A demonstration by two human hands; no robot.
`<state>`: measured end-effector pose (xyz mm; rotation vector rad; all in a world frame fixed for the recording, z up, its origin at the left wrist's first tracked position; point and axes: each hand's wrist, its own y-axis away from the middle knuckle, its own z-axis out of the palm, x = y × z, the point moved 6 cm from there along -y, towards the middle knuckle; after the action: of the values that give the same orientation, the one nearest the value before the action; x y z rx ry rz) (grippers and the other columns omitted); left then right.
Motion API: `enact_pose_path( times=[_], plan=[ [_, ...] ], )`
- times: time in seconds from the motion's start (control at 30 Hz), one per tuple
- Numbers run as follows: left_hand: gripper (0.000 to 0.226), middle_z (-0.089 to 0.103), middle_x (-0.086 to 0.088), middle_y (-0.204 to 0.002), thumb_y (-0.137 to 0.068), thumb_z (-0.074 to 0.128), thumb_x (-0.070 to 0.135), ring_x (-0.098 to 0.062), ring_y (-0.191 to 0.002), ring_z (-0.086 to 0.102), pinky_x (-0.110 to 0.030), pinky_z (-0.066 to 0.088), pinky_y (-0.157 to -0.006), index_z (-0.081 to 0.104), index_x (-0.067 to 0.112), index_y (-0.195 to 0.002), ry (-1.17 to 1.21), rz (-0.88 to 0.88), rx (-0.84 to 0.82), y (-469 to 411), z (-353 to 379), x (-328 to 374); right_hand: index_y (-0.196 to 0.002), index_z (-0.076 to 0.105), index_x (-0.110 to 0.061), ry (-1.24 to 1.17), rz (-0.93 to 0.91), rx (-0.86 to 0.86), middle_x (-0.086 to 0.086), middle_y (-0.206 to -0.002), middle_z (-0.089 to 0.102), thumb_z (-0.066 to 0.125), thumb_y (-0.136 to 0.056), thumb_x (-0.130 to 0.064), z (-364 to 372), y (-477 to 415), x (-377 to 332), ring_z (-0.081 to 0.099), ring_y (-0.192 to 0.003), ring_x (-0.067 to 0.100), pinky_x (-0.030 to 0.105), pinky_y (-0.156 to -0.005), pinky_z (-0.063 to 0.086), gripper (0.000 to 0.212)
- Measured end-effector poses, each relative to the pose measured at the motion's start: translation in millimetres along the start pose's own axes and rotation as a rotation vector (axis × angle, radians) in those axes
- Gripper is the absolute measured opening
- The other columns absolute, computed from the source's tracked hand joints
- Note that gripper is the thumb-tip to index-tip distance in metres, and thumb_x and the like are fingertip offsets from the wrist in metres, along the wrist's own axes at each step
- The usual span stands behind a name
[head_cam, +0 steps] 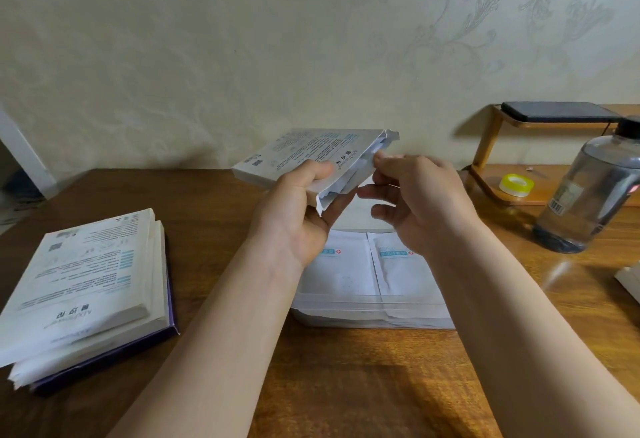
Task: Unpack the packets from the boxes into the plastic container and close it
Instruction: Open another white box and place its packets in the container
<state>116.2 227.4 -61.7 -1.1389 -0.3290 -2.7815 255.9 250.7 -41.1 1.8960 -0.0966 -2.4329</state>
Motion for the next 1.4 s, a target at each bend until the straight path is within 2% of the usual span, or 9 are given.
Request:
enact_pose_path(
  times=[0.2, 0.47, 0.57, 0.67, 0.83, 0.93, 1.03, 1.2, 1.4],
  plan=[
    [0.026, 0.072, -0.009, -0.089, -0.093, 0.064, -0.005, -0.022, -0.09, 0.071, -0.033, 0.065, -0.068, 0.062, 0.02, -0.099, 0.022, -0.009, 0.037, 0.5, -1.2, 1.9, -0.089, 0.059, -0.002, -0.01, -0.071, -0.034, 0.008, -0.066, 0.072, 0.044, -0.097, 0.002, -0.9, 5.1, -17.2, 0.071, -0.059, 0.024, 0.031, -0.05, 0.054, 0.017],
    [0.039, 0.075, -0.012, -0.097, -0.091, 0.062, -0.008, -0.021, -0.079, 0.074, -0.03, 0.061, -0.059, 0.063, 0.013, -0.124, 0.052, 0.047, 0.086, -10.4, -13.9, 12.7, -0.081, 0.056, -0.003, -0.054, -0.182, -0.005, 0.012, -0.063, 0.068, 0.042, -0.093, 0.002, -20.2, 2.5, -38.4, 0.068, -0.054, 0.025, 0.029, -0.047, 0.053, 0.02],
    [0.043, 0.075, -0.011, -0.098, -0.09, 0.061, -0.01, -0.021, -0.08, 0.075, -0.031, 0.061, -0.058, 0.062, 0.011, -0.127, 0.08, 0.048, 0.091, -13.5, -16.4, 14.1, -0.107, 0.057, -0.004, -0.055, -0.198, -0.133, 0.021, -0.086, 0.07, 0.038, -0.093, 0.008, -23.3, -2.1, -34.5, 0.069, -0.064, 0.031, 0.032, -0.049, 0.054, 0.026],
    [0.041, 0.075, -0.012, -0.098, -0.087, 0.062, -0.012, -0.022, -0.079, 0.075, -0.03, 0.061, -0.056, 0.063, 0.005, -0.125, 0.063, 0.011, 0.112, -13.8, -17.6, 11.9, -0.141, 0.043, -0.033, 0.131, -0.339, -0.24, 0.016, -0.105, 0.072, 0.05, -0.092, 0.017, -29.2, -9.8, -26.9, 0.074, -0.084, 0.027, 0.036, -0.061, 0.06, 0.07],
    [0.025, 0.075, -0.018, -0.113, -0.088, 0.064, -0.01, -0.029, -0.097, 0.075, -0.031, 0.063, -0.058, 0.066, 0.002, -0.11, 0.027, -0.038, 0.123, -11.1, -16.9, 6.7, -0.088, 0.075, -0.039, 0.474, -0.746, -0.11, 0.002, -0.123, 0.064, 0.069, -0.08, 0.006, -30.8, -9.5, -38.1, 0.061, -0.121, 0.013, 0.026, -0.089, 0.054, 0.046],
    [0.034, 0.074, -0.016, -0.106, -0.089, 0.063, -0.01, -0.029, -0.097, 0.073, -0.028, 0.06, -0.054, 0.064, 0.003, -0.12, 0.072, -0.021, 0.13, -11.2, -19.3, 14.8, -0.082, 0.076, -0.028, 0.147, -0.675, -0.101, -0.002, -0.11, 0.072, 0.075, -0.083, -0.011, -46.1, -11.5, -44.6, 0.067, -0.108, 0.02, 0.047, -0.096, 0.055, 0.017],
    [0.037, 0.071, -0.013, -0.098, -0.088, 0.063, -0.01, -0.026, -0.089, 0.071, -0.027, 0.06, -0.055, 0.062, 0.001, -0.124, 0.065, 0.032, 0.163, -12.7, -23.7, 22.9, -0.085, 0.073, -0.019, -0.031, -0.605, -0.089, 0.002, -0.091, 0.075, 0.069, -0.089, -0.006, -56.2, -9.4, -54.7, 0.07, -0.095, 0.027, 0.055, -0.093, 0.055, 0.015],
    [0.036, 0.067, -0.016, -0.125, -0.089, 0.064, -0.009, -0.029, -0.106, 0.069, -0.029, 0.061, -0.06, 0.061, 0.007, -0.121, 0.107, 0.14, 0.217, -18.5, -34.5, 33.0, -0.09, 0.067, -0.011, 0.157, -0.431, -0.108, 0.013, -0.083, 0.069, 0.068, -0.087, 0.008, -52.2, -18.0, -39.2, 0.07, -0.08, 0.034, 0.063, -0.076, 0.058, 0.019],
    [0.034, 0.068, -0.011, -0.124, -0.089, 0.062, -0.011, -0.028, -0.108, 0.068, -0.032, 0.063, -0.064, 0.06, 0.018, -0.108, 0.117, 0.194, 0.2, -19.4, -36.8, 31.8, -0.096, 0.069, -0.005, 0.493, -0.231, -0.274, 0.027, -0.094, 0.071, 0.064, -0.086, 0.012, -31.4, -23.3, 0.0, 0.07, -0.086, 0.046, 0.06, -0.075, 0.059, 0.02]
  ],
)
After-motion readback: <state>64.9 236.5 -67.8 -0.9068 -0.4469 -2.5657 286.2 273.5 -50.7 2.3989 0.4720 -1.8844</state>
